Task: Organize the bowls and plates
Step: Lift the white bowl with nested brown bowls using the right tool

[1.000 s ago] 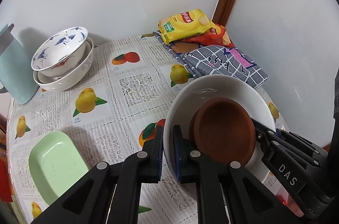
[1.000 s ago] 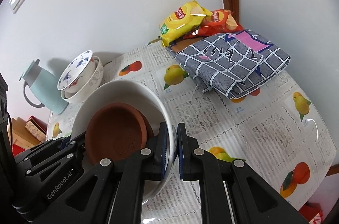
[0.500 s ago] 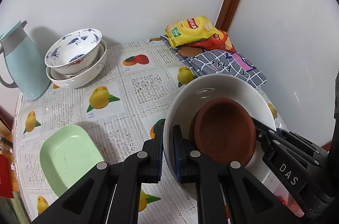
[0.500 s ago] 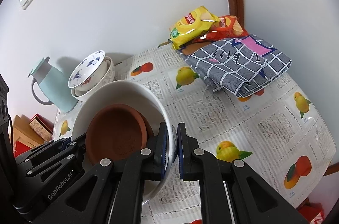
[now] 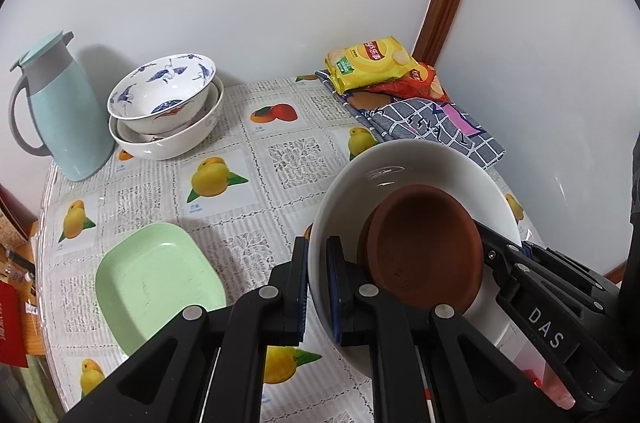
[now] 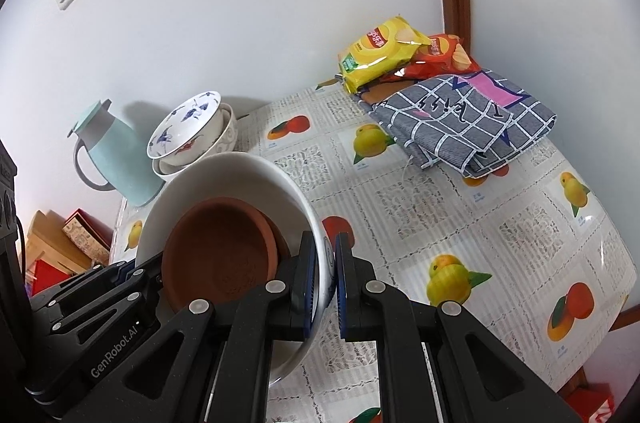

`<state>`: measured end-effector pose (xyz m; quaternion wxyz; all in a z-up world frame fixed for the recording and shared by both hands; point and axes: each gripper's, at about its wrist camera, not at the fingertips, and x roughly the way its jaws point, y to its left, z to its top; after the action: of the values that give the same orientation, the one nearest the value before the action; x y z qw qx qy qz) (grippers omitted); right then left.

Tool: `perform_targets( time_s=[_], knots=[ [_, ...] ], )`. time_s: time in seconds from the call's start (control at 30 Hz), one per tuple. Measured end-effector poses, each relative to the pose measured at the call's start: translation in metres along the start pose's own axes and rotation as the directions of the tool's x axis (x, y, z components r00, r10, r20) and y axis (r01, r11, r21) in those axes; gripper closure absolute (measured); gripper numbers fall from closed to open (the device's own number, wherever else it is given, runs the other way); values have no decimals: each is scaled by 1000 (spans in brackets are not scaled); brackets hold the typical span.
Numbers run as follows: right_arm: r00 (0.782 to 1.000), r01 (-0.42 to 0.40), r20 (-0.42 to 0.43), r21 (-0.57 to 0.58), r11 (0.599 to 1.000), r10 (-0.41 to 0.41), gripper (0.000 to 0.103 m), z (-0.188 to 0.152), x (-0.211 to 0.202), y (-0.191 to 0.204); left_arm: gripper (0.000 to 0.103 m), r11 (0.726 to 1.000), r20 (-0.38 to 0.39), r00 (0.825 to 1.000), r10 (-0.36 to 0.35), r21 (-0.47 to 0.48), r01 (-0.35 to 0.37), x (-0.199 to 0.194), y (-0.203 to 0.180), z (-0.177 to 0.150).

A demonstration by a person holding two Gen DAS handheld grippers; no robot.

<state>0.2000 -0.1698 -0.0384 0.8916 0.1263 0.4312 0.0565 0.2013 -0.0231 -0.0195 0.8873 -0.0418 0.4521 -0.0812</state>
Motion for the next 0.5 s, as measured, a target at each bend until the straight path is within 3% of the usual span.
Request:
perform_targets(
  time_s=[0.5],
  knots=[
    [1000, -13, 8, -26, 1000, 13, 94, -7, -2, 27, 94, 1000, 14, 1000, 13, -25, -13, -13, 26, -8]
  ],
)
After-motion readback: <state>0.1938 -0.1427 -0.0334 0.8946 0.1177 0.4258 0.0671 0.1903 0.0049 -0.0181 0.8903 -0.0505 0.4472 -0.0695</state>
